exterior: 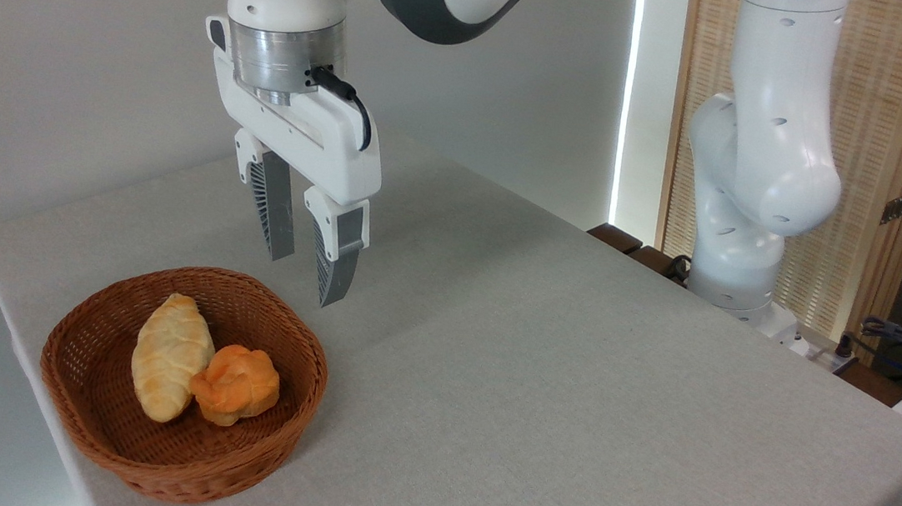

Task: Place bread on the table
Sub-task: 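Lower the open gripper into the wicker basket over the orange bun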

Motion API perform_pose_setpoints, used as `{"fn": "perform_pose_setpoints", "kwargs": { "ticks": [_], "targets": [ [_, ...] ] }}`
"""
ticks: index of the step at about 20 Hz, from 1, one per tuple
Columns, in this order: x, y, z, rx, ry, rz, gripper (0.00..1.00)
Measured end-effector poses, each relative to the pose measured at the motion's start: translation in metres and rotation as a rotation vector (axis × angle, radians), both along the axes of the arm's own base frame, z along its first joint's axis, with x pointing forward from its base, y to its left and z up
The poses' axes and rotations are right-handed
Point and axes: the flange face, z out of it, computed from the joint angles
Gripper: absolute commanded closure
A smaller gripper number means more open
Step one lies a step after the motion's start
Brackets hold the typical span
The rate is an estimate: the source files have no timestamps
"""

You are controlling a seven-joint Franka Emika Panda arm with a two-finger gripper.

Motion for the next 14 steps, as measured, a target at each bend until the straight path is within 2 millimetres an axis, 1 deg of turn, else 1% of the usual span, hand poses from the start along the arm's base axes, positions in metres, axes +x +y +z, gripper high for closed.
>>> {"fn": "perform_pose_setpoints", "kwargs": {
  "ticks": [2, 10, 14],
  "targets": [
    [0.0, -0.001, -0.001, 0.001, 0.005, -0.002, 0.0],
    [0.005, -0.012, -0.019, 0.017, 0.034, -0.016, 0.0],
    [0.017, -0.015, -0.023, 0.018, -0.031, -0.009, 0.0]
  ]
}}
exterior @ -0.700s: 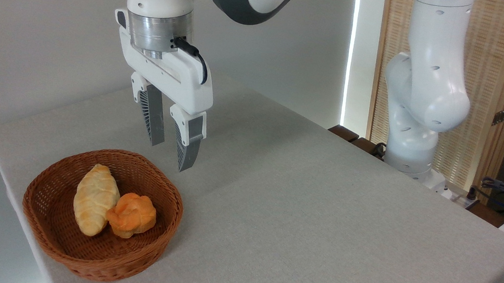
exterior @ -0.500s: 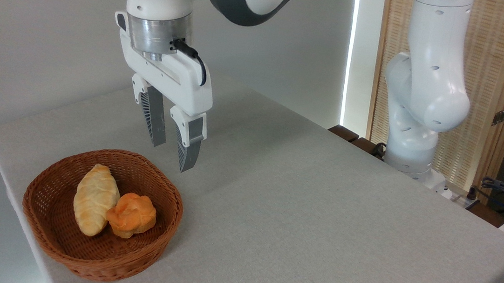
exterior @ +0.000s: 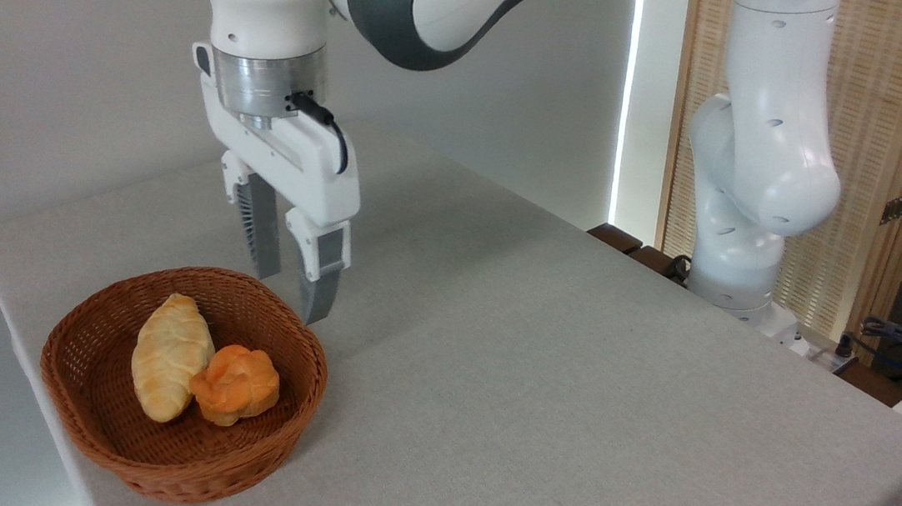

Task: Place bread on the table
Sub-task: 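Lower the open gripper into the wicker basket over the orange bun, then close the gripper on the orange bun inside the basket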

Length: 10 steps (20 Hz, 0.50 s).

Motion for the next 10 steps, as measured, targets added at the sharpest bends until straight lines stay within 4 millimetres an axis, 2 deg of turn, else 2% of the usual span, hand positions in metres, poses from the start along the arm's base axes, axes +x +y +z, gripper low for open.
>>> {"fn": "perform_pose_setpoints", "kwargs": {
  "ticks": [3, 10],
  "targets": [
    [0.013, -0.007, -0.014, 0.008, -0.043, 0.002, 0.0],
    [0.034, -0.031, -0.062, 0.042, -0.06, -0.019, 0.0]
  ]
}}
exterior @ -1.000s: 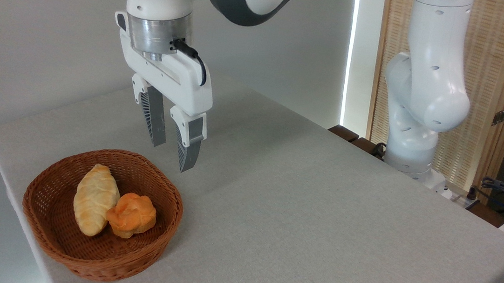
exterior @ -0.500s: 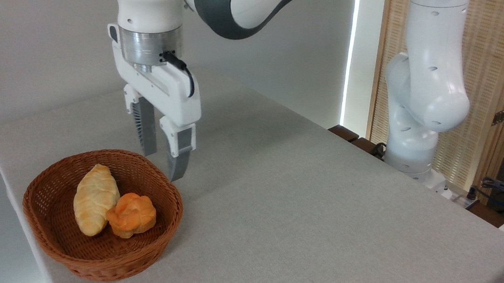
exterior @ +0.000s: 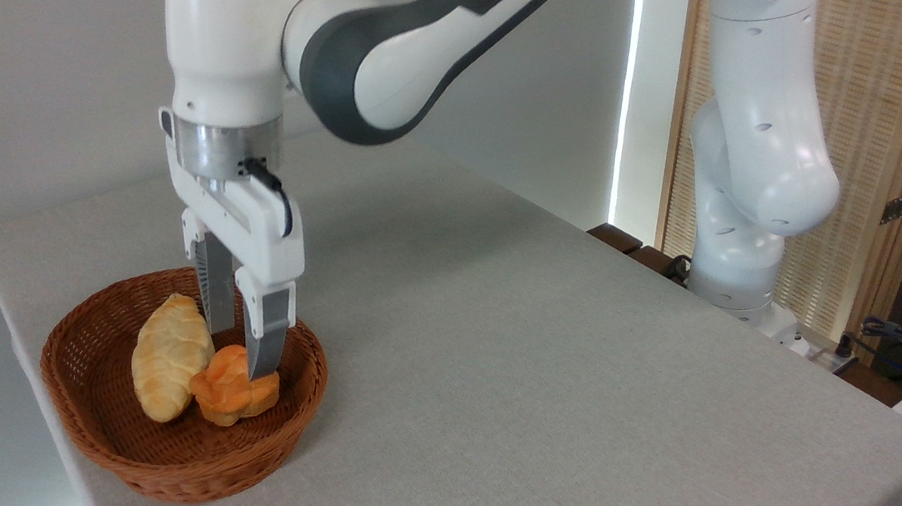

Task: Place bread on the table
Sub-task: 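Close the gripper on the orange bun inside the basket, then lift the orange bun out of the basket and lower it beside the basket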

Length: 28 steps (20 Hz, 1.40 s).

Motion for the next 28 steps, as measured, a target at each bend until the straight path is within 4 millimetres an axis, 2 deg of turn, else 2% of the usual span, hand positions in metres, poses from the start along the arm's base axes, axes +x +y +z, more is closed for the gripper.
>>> {"fn": "perform_pose_setpoints", "kwargs": {
  "ticks": [8, 9, 10, 11, 12, 24, 26, 28],
  "targets": [
    [0.01, -0.004, -0.029, 0.023, 0.003, 0.0, 0.0],
    [0.011, -0.005, -0.031, 0.024, 0.004, -0.001, 0.16],
    [0.011, -0.006, -0.033, 0.026, 0.006, -0.004, 0.4],
    [0.011, -0.009, -0.035, 0.026, 0.007, -0.009, 0.53],
    [0.011, -0.012, -0.036, 0.026, 0.005, -0.013, 0.58],
    [0.012, -0.013, -0.032, 0.023, -0.007, -0.015, 0.55],
    [0.012, -0.012, -0.021, 0.015, -0.024, -0.013, 0.54],
    [0.009, -0.009, -0.002, 0.001, -0.046, -0.012, 0.51]
  ]
}}
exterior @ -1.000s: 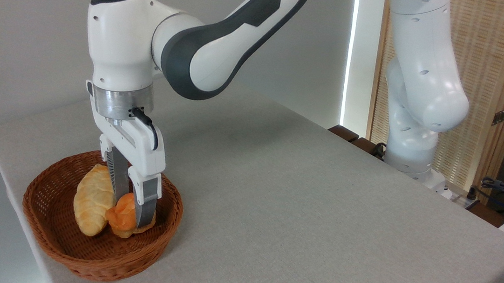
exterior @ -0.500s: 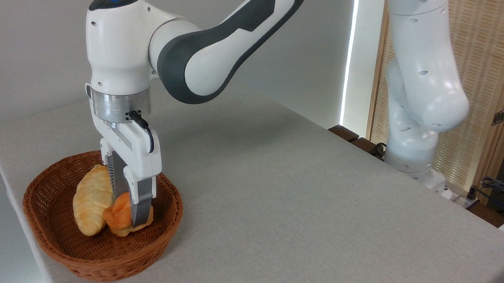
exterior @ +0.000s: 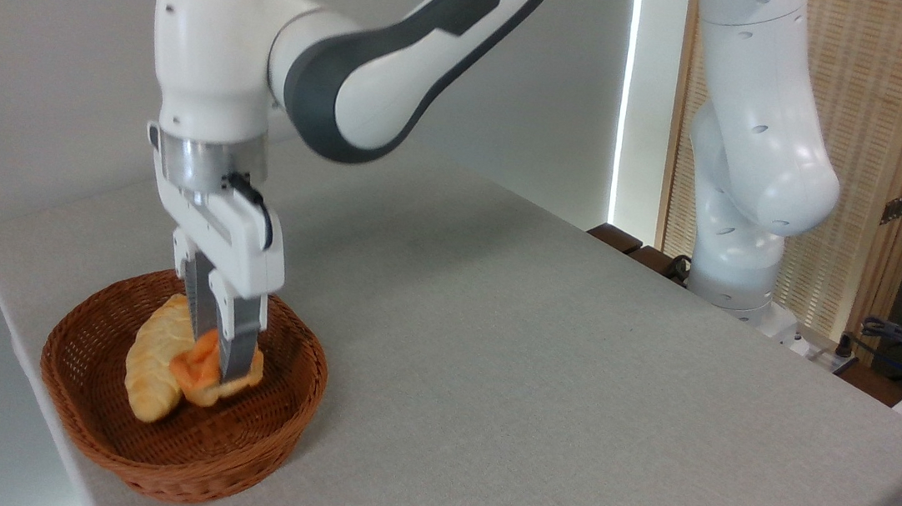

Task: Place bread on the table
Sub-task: 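Lift the orange bun out of the basket and lower it beside the basket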

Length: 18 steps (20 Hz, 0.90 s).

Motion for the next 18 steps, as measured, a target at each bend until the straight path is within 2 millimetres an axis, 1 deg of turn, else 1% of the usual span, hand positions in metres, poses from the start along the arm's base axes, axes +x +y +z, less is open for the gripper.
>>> {"fn": "perform_pose_setpoints", "kwargs": {
  "ticks": [2, 4, 6, 7, 9, 11, 12, 13, 14, 15, 16, 18],
  "targets": [
    [-0.009, 0.003, 0.019, -0.013, 0.012, -0.002, 0.47],
    [-0.02, 0.007, 0.032, -0.021, 0.053, -0.005, 0.44],
    [-0.035, 0.01, 0.033, -0.02, 0.126, -0.01, 0.43],
    [-0.04, 0.012, 0.033, -0.02, 0.153, -0.011, 0.4],
    [-0.051, 0.015, 0.03, -0.022, 0.194, -0.013, 0.4],
    [-0.061, 0.018, 0.025, -0.027, 0.218, -0.013, 0.39],
    [-0.067, 0.02, 0.022, -0.03, 0.231, -0.013, 0.33],
    [-0.073, 0.022, 0.016, -0.032, 0.246, -0.013, 0.33],
    [-0.08, 0.023, 0.009, -0.033, 0.264, -0.015, 0.29],
    [-0.088, 0.02, 0.001, -0.032, 0.283, -0.024, 0.09],
    [-0.095, 0.015, -0.009, -0.029, 0.304, -0.039, 0.0],
    [-0.103, 0.003, -0.026, -0.021, 0.319, -0.06, 0.0]
  ]
}}
